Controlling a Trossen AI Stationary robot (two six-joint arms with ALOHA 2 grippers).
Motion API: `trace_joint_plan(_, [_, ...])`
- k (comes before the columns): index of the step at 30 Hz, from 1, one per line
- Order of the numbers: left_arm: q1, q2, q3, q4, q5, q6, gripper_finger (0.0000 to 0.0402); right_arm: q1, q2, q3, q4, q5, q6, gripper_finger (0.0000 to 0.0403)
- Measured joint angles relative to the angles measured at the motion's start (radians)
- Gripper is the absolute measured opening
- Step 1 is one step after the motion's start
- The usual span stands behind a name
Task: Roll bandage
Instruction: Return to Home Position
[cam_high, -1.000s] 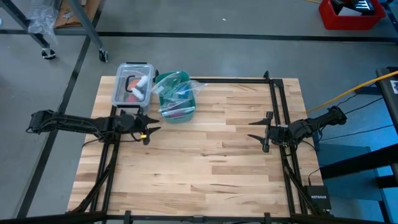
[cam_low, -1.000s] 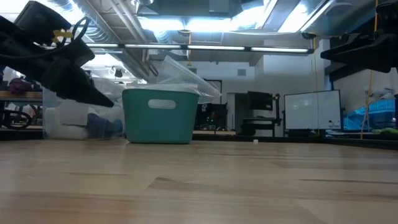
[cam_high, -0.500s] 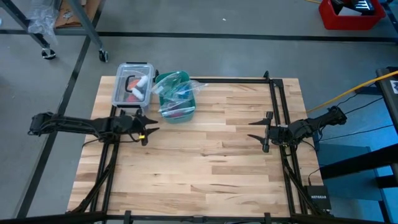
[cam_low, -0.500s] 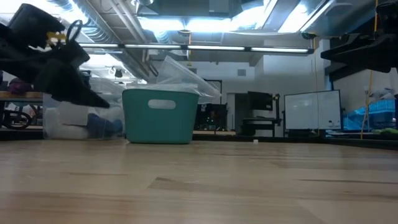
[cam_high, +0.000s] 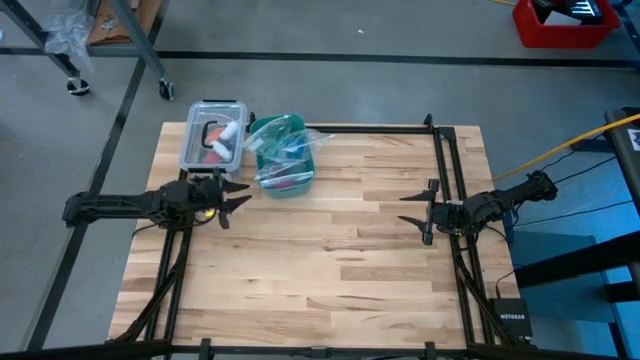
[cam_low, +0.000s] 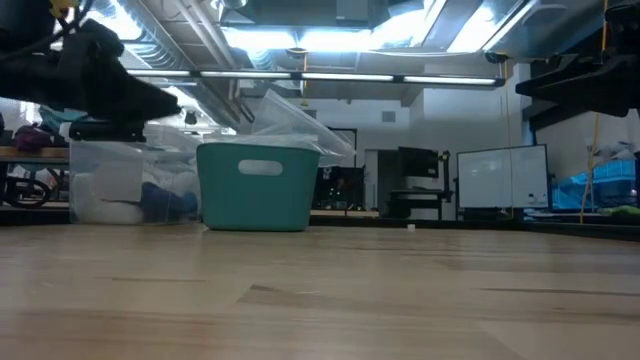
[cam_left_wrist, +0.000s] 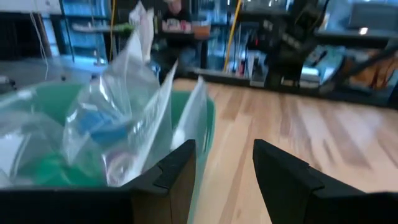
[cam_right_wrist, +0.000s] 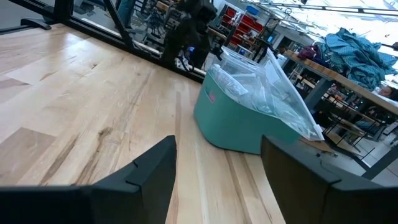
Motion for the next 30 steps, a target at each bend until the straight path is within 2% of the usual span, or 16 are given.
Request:
trace_joint_plan(8, [0.0,-0.121,0.0,0.0,0.0,0.0,0.0152,0.0,0.0,0.0,0.001,0.0,0.0,0.0234])
trace_joint_plan(30, [0.0,-0.122,0.0,0.0,0.0,0.0,0.0152,0.0,0.0,0.0,0.003,0.0,0.0,0.0234])
